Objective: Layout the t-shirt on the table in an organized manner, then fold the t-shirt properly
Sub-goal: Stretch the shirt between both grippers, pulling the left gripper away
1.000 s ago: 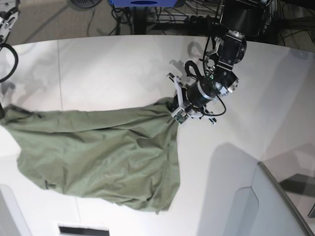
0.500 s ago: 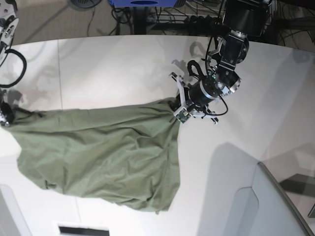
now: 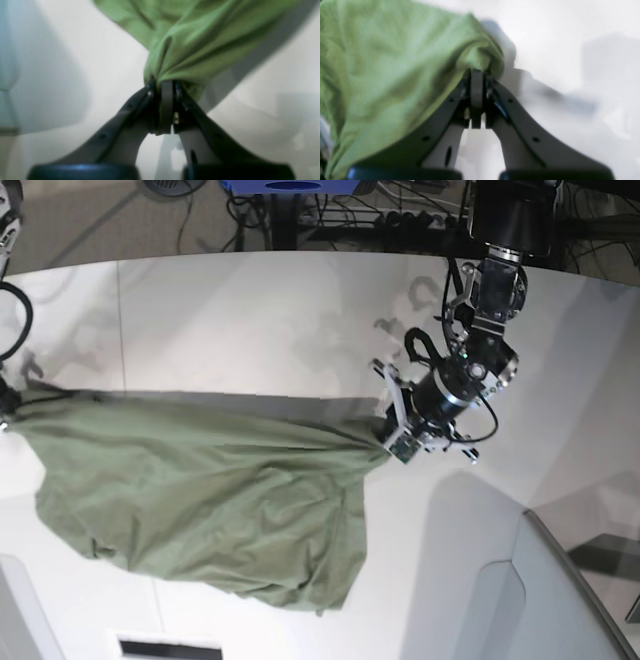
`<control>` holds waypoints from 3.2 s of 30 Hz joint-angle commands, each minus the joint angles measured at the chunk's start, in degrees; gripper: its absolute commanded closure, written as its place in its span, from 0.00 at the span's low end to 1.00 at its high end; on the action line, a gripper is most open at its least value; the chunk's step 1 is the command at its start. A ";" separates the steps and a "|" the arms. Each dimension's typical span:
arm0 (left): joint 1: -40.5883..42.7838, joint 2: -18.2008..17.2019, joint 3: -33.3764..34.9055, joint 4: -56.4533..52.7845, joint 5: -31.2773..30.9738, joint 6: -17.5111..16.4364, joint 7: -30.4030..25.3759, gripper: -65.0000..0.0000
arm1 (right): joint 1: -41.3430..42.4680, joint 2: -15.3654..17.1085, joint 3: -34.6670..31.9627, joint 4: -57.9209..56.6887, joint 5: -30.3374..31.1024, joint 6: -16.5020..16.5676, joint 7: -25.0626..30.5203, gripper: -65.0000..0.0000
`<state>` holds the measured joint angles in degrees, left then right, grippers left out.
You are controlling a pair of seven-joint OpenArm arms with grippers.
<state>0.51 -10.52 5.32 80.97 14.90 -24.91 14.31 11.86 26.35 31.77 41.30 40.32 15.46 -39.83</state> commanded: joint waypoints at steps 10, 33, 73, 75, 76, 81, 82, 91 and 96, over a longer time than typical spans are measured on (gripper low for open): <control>5.86 -6.14 0.00 13.23 -0.43 0.33 4.20 1.00 | -10.93 -8.37 11.09 37.87 0.34 0.40 -21.31 1.00; -8.91 -2.18 -2.29 -9.45 -0.61 0.33 3.85 1.00 | 15.09 -6.70 -7.29 4.81 -19.35 -2.06 5.24 0.92; -5.83 -2.71 -2.20 -6.46 -0.52 0.33 3.85 1.00 | -6.71 -12.41 1.24 22.75 -7.22 1.55 -6.72 0.41; -5.92 -2.71 -2.20 -6.46 -0.52 0.33 3.85 1.00 | -5.75 -12.33 1.15 21.43 -7.30 1.55 -6.63 0.41; -5.92 -2.71 -2.20 -6.46 -0.52 0.33 3.85 1.00 | -5.22 -12.33 1.15 20.64 -7.30 1.55 -6.63 0.41; -6.10 -2.71 -2.20 -6.46 -0.52 0.33 3.85 1.00 | -3.99 -11.97 1.15 18.00 -7.30 1.55 -6.54 0.41; -6.18 -2.71 -2.20 -6.46 -0.52 0.33 3.85 1.00 | -3.99 -11.97 1.15 18.00 -7.30 1.55 -6.45 0.41; -6.18 -2.71 -2.20 -6.46 -0.52 0.33 3.85 1.00 | -3.99 -12.15 1.15 17.82 -7.30 1.64 -5.04 0.70; -6.18 -2.71 -2.20 -6.46 -0.52 0.33 3.85 1.00 | -3.90 -12.24 1.15 17.82 -7.30 1.55 -6.01 0.86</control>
<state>-4.58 -12.75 3.36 73.52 14.79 -25.28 19.09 6.92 13.21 32.77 58.35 32.18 16.51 -46.39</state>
